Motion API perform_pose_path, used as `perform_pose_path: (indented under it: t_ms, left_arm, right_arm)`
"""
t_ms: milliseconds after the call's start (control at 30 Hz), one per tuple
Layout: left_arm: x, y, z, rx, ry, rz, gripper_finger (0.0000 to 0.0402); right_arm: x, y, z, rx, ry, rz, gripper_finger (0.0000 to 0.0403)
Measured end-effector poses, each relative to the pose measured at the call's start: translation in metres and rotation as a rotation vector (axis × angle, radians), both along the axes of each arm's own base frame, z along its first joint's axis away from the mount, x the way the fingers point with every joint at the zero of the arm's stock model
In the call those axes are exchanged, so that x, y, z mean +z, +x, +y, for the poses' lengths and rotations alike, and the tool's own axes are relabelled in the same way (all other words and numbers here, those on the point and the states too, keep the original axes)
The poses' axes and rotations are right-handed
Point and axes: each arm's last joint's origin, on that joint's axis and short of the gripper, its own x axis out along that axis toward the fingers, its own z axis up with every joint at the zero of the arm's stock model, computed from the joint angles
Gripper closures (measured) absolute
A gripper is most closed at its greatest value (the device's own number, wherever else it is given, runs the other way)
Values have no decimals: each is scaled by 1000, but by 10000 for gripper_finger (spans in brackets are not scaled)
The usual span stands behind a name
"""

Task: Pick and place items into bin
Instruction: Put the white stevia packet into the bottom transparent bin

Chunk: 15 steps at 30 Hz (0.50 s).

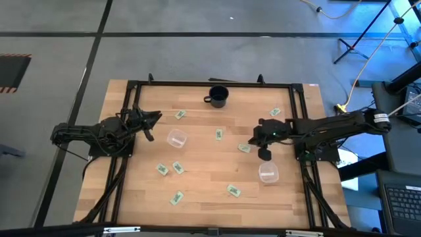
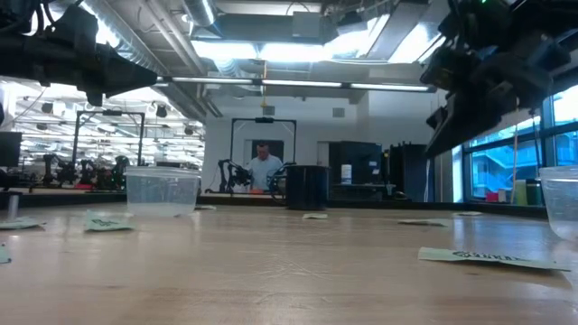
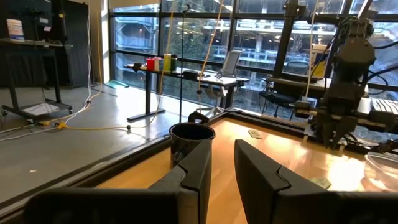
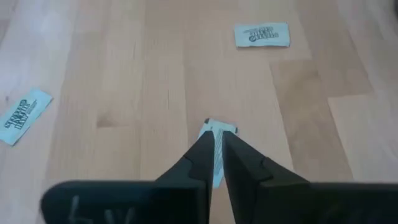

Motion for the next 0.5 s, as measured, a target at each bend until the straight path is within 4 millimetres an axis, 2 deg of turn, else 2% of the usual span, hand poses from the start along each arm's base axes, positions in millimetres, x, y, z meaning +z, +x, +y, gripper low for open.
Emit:
perform_pose_path:
  t_ms: [133, 500]
  left_arm:
    - [0, 0, 0, 0, -1, 0, 336]
    - [0, 0, 0, 0, -1, 0, 336]
  right_arm:
    - [-3, 2, 0, 11, 11, 16, 375]
    - [-43, 13, 15, 11, 73, 238, 377]
